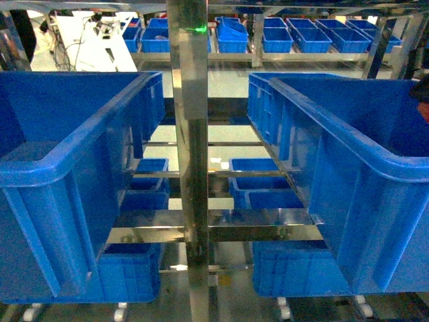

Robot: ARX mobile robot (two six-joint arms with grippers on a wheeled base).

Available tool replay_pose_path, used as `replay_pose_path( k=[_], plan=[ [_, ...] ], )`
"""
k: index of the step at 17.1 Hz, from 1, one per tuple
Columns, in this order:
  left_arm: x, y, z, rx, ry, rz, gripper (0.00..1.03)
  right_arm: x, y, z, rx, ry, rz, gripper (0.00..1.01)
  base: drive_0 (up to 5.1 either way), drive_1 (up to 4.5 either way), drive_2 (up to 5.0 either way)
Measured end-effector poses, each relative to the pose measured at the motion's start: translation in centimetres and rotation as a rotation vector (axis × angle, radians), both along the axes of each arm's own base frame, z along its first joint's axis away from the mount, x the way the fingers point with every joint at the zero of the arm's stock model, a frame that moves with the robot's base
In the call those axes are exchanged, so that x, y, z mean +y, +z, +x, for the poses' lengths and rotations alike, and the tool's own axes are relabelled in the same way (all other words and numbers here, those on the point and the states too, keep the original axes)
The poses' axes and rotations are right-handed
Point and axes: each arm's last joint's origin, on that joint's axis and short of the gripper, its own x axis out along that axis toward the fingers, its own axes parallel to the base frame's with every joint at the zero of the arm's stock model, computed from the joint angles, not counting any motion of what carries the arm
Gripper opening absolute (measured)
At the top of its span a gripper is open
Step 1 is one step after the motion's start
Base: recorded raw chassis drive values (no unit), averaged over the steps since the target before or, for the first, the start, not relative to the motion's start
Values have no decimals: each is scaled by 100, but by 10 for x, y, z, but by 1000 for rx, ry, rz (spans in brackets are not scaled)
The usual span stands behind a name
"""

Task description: Sort and place red and yellow blocks in left bins

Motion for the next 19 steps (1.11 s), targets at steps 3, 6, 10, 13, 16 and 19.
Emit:
replay_pose_path(
  k=[3,6,10,13,16,19],
  plan=[
    [0,0,0,0,0,0,27,11,-10,48,10,8,-15,28,0,0,0],
    [0,0,0,0,0,0,27,23,-32,73,40,39,-86,28,0,0,0],
    [0,0,0,0,1,0,27,20,-57,100,100,11,-138,28,0,0,0],
    [0,0,0,0,0,0,27,-6,-68,122,140,-113,-211,28,0,0,0],
    [0,0,0,-1,0,0,27,-18,-102,125,241,-141,-222,28,0,0,0],
    [0,0,0,0,0,0,27,-1,-99,127,200,-113,-213,33,0,0,0]
  ],
)
